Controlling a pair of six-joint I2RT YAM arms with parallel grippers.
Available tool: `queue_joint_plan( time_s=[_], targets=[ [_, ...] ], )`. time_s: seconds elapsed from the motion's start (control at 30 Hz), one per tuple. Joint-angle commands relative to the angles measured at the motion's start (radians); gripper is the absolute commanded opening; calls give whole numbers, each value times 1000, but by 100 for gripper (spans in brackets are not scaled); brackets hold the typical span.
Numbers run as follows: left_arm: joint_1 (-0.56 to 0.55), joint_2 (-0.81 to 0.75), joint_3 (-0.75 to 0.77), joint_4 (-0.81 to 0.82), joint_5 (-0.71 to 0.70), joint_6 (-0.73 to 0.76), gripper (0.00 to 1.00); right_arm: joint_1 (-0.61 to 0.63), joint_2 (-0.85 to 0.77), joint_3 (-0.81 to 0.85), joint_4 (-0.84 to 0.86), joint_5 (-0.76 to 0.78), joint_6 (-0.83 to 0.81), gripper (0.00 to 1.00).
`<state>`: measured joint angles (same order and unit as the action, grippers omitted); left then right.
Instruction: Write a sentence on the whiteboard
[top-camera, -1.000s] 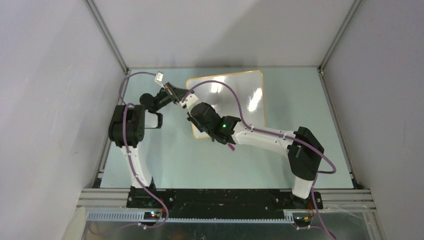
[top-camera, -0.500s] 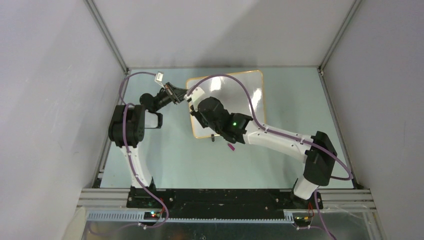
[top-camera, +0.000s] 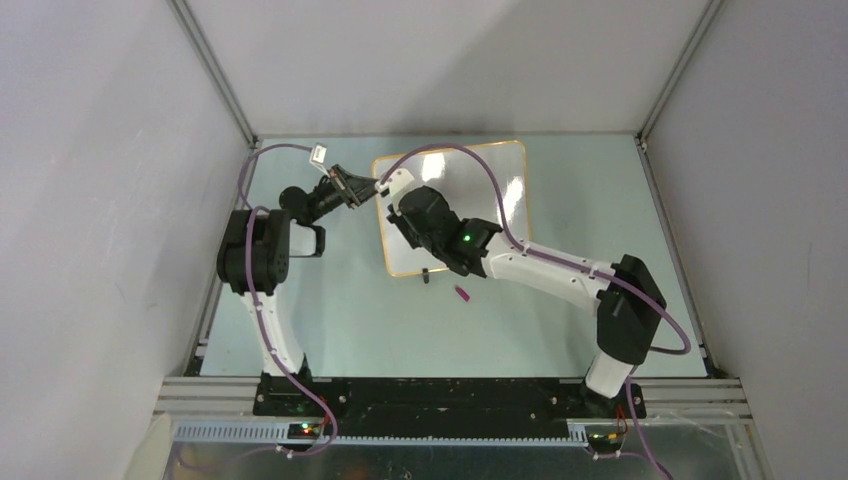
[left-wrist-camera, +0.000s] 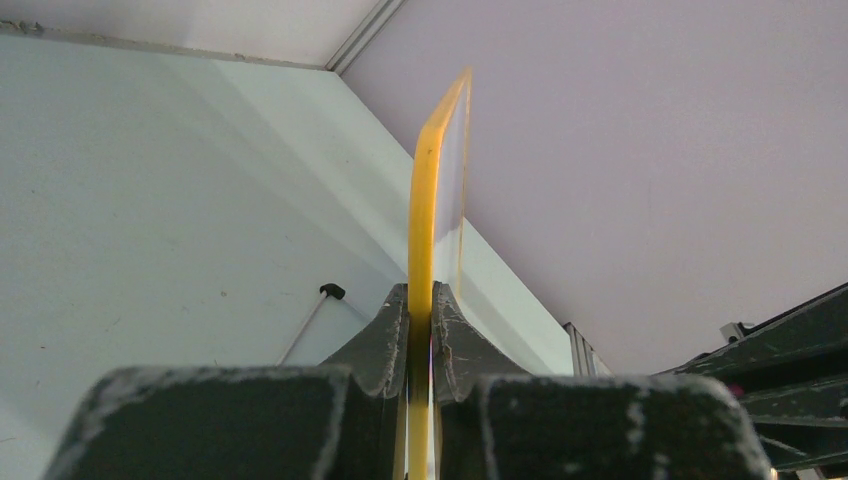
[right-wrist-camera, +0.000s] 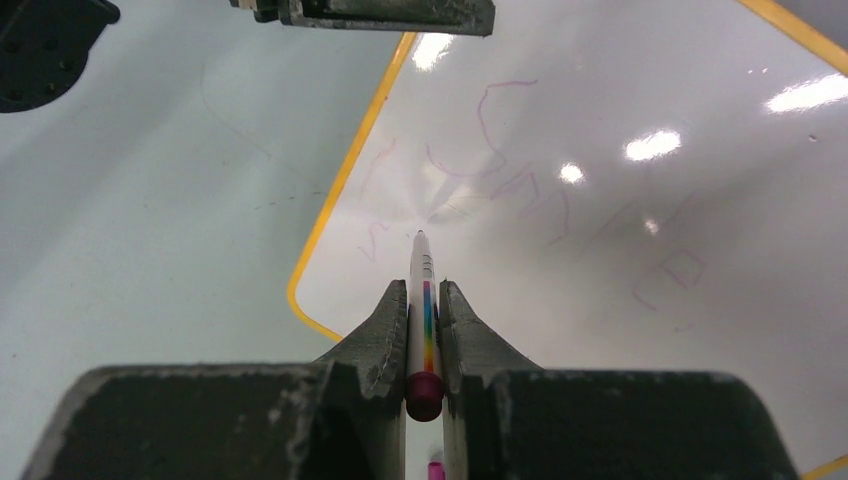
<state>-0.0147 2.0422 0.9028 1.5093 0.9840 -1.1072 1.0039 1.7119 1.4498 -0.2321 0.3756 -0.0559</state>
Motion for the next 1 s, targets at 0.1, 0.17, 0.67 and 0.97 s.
queue_joint_plan(
  time_s=[0.1,0.17,0.67,0.97],
  targets=[
    [-14,-5,-18,20,56,65,0,-9,44,75,2,-11,-17,0],
    [-14,-5,-18,20,56,65,0,-10,49,84,2,-12,-20,0],
    [-15,-4,-18,20,57,65,0,-23,88,126,-11,-13,-30,0],
    [-14,-4,-19,20,57,64,0,-19,102,107,-16,-11,-19,0]
  ],
)
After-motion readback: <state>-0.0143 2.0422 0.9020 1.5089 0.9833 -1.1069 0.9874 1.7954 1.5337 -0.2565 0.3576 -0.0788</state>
